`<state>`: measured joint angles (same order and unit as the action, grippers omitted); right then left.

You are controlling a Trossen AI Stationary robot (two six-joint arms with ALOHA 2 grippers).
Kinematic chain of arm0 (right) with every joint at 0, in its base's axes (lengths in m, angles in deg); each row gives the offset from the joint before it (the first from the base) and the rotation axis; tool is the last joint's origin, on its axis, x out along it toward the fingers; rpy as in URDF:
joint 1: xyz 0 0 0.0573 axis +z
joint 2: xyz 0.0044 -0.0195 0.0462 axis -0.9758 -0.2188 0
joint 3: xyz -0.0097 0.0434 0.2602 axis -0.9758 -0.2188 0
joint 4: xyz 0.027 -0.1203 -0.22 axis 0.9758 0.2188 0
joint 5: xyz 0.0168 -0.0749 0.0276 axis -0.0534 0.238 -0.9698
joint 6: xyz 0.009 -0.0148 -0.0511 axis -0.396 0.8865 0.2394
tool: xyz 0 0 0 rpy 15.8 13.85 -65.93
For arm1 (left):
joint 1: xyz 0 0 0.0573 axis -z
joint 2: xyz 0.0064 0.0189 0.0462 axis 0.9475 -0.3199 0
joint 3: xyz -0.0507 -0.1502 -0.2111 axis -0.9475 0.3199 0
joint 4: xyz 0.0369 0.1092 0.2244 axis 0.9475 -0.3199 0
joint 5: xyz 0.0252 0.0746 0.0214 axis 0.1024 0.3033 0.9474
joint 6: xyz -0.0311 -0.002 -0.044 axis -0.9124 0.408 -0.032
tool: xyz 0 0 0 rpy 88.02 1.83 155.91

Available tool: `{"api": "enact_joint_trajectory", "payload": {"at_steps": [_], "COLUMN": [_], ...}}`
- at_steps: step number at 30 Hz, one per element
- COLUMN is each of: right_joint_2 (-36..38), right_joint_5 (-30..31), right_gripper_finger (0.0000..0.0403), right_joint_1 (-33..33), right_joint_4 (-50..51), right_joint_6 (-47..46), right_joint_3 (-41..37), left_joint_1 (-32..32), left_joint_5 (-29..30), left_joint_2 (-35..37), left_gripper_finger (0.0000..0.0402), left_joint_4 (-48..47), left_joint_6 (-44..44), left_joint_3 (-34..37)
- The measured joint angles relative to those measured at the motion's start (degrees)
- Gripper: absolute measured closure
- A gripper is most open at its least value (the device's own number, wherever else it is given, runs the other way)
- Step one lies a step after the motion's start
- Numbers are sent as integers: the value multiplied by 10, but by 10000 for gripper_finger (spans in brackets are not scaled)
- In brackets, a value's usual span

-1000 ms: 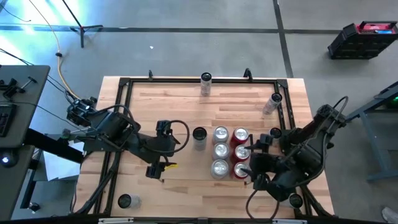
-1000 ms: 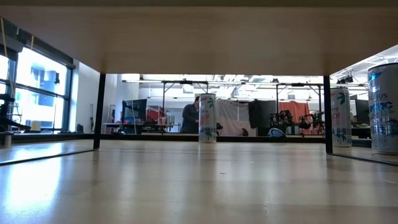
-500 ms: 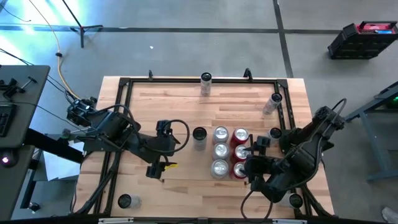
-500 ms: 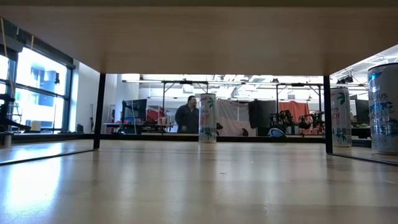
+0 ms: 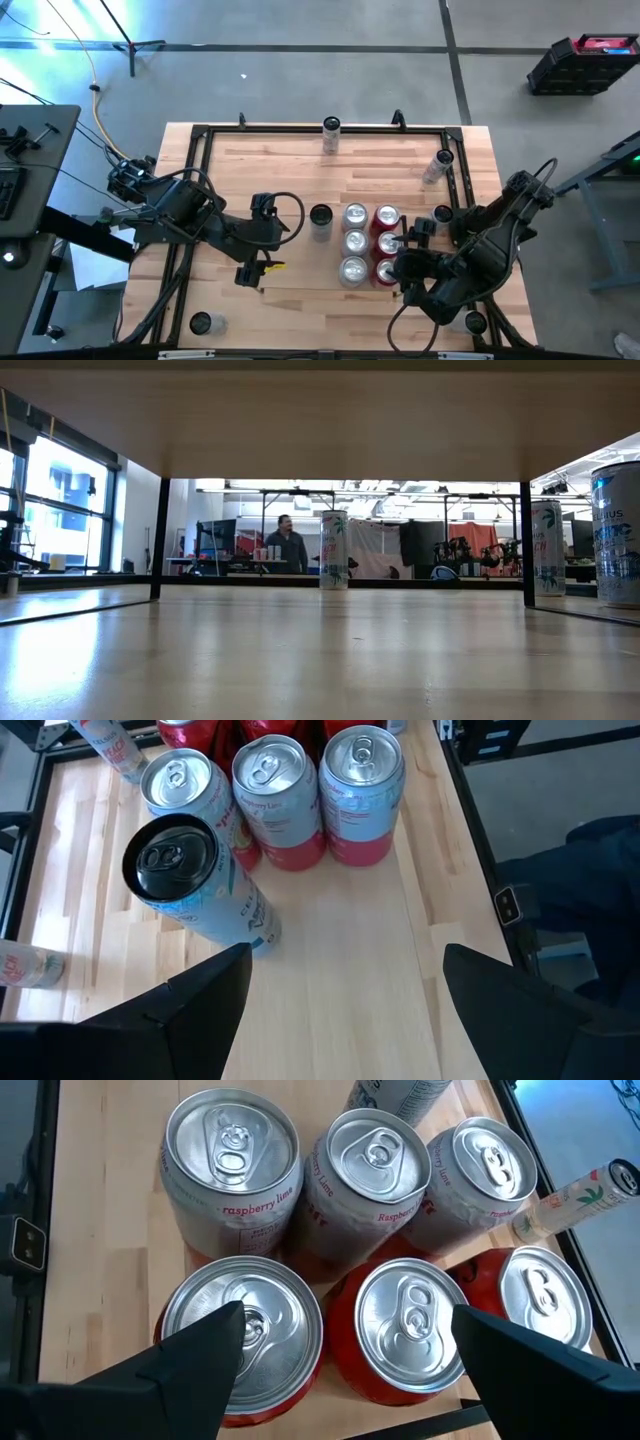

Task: Place canned beverage on shelf
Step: Adjust the pink-white and red-black soda cans on the shelf

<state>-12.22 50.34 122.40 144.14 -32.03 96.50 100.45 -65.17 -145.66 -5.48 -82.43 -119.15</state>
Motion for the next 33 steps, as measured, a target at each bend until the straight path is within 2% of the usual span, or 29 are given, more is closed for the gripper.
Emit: {"api": "enact_joint_trajectory", "payload": {"at_steps": [18, 33], "right_joint_2": [11, 10], "right_joint_5": [14, -19], "right_gripper_finger": [61, 61], "right_joint_1": [0, -5], "right_joint_4": [12, -20], "right_joint_6": [5, 20], "right_joint_3": [0, 0], "left_joint_1": [11, 14], "left_joint_5": [0, -11], "left_joint_2": [0, 0], "left_gripper_finger": [80, 80], "left_joint_4": [0, 0], "left_joint_6": [-4, -5], "left_joint_3": [0, 0]}}
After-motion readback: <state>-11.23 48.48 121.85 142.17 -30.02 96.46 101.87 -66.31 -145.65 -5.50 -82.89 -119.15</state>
